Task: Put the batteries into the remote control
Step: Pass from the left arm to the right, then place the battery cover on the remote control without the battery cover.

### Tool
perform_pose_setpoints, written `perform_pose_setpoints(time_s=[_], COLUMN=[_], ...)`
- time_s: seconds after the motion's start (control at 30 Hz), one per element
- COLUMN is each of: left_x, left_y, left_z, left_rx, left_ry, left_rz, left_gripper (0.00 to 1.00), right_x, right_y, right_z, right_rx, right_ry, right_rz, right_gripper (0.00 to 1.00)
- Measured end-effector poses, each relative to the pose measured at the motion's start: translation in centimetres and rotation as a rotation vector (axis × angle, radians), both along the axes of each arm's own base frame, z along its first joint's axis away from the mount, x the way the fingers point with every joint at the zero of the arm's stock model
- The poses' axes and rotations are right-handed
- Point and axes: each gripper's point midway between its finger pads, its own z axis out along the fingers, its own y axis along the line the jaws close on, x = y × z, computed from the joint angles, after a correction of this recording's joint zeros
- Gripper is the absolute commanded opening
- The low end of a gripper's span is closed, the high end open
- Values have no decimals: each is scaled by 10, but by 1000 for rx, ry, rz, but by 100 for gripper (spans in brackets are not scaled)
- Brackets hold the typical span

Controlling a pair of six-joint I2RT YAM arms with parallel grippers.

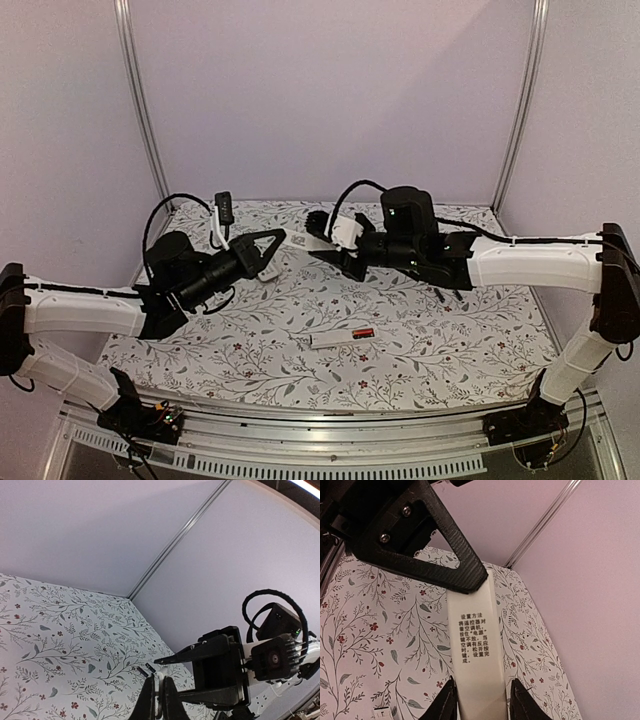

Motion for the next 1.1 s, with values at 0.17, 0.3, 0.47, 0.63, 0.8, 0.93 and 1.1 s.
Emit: perform_pose_setpoints(time_s=[0.17, 0.3, 0.47, 0.63, 0.8, 0.93, 1.1], left_x=[1, 1, 3, 7, 7, 4, -12], left_y=[2, 2, 5, 14, 33, 41, 41], left_z=[2, -1, -4, -5, 10, 4, -40], left_rx=[-9, -4, 10, 68, 167, 282, 471], left_ry=[-7, -2, -8, -43, -157, -231, -284], left_rz=[3, 2, 16, 61, 153, 179, 115], left_gripper=[0, 9, 56, 60, 56, 55, 56], right_x=[-1, -1, 2, 6, 0, -11, -30], right_y=[1, 1, 2, -6, -34, -47, -54], right_z=[0, -3, 3, 4, -35, -67, -108], right_rx=[-2, -20, -46, -82, -213, -335, -467], right_ry=[1, 14, 42, 101, 268, 387, 486], right_rz=[-2, -3, -15, -13, 42, 103, 188], right_gripper=[22, 17, 16, 16, 17, 17, 18])
